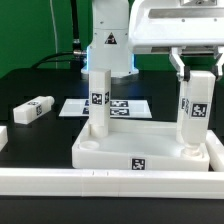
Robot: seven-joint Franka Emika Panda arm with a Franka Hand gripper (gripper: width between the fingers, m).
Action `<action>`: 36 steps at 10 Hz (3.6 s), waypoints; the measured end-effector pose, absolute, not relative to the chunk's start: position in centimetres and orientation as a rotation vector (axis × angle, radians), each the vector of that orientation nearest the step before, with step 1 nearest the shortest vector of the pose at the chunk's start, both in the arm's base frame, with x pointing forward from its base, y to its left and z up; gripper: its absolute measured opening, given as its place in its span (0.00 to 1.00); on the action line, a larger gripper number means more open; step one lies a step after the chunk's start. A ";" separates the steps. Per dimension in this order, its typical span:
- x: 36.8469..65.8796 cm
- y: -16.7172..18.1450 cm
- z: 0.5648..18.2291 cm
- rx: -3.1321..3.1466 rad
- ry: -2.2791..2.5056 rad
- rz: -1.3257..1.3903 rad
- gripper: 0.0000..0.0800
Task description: Assemble desk
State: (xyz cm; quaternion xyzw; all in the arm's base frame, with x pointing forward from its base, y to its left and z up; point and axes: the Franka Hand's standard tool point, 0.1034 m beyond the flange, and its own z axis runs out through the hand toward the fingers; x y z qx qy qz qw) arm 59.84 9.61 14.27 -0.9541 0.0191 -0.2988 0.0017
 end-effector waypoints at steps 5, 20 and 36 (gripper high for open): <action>59.3 9.7 13.8 -3.000 0.053 -0.928 0.36; 59.2 9.3 12.4 -3.012 0.040 -0.978 0.77; 58.7 9.1 13.4 -3.035 0.109 -0.109 0.81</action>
Offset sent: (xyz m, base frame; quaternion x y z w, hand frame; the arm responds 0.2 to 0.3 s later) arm -0.0071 -0.0015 -0.0050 0.0079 0.0076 0.0015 0.9999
